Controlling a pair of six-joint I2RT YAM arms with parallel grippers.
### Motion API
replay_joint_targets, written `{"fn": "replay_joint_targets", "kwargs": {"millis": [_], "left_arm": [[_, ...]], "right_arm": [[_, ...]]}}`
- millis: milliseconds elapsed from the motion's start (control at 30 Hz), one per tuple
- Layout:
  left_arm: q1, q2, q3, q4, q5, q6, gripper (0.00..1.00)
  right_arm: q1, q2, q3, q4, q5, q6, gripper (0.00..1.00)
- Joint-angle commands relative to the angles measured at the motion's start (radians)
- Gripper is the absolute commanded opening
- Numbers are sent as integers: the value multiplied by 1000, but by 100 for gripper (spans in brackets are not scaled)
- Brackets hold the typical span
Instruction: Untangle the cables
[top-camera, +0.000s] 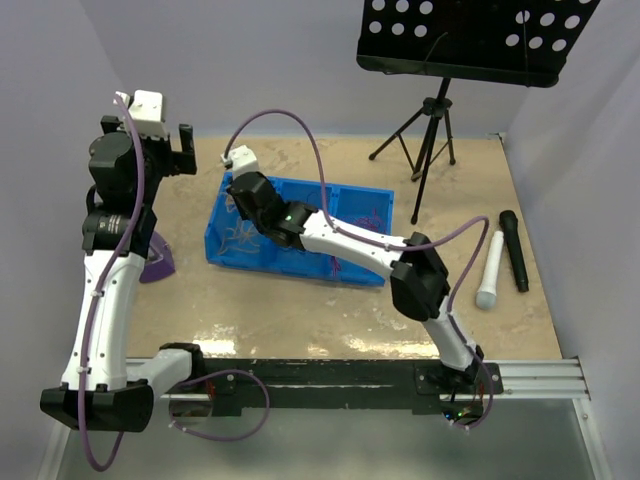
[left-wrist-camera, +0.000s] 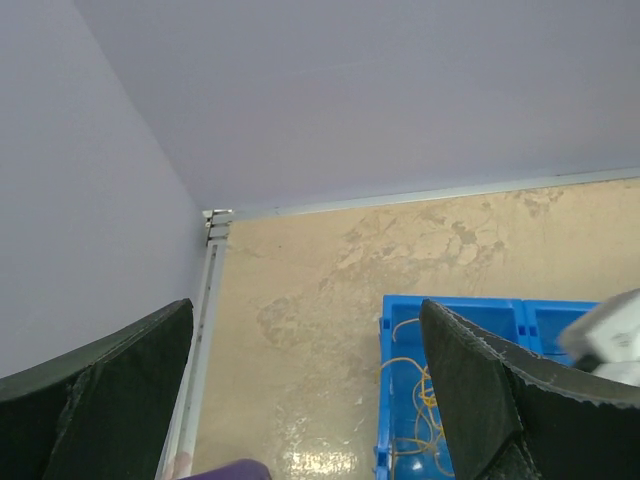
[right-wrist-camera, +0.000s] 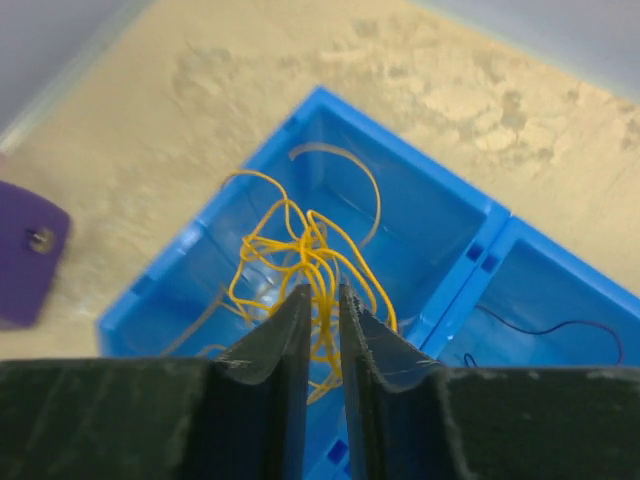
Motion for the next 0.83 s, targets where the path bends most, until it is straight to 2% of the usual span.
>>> {"fn": "replay_joint_targets", "kwargs": {"millis": [0,67,133,200,367,433,600,800], "left_arm": [[9,-3,-18,15,39,-19,100],[8,-1,-34,23,39,-10,100],[9,-4,-60,32,45,-2,100],[9,-4,-80,35,60,2,100],[8,-1,-127,12,166,-1,100],[8,8,-135,3,143,-51,100],[6,35,-153,-25,86,-52,99],[6,26,-258,55,86,-19,100]], "right_arm": [[-9,-17,67,-59,26,23,37],[-9,-89,1,-23,9,35,54],[-10,-170,-68,-1,-13,44,63],[-10,-264,-142,19,-31,59,67],[-33,-532,-318,14,-76,110,70],[-62,-629,-399,-4,-93,148,70],[-173,-883,-600,-18,-105,204,70],[-291,-1082,-702,-81,-105,216,72]]}}
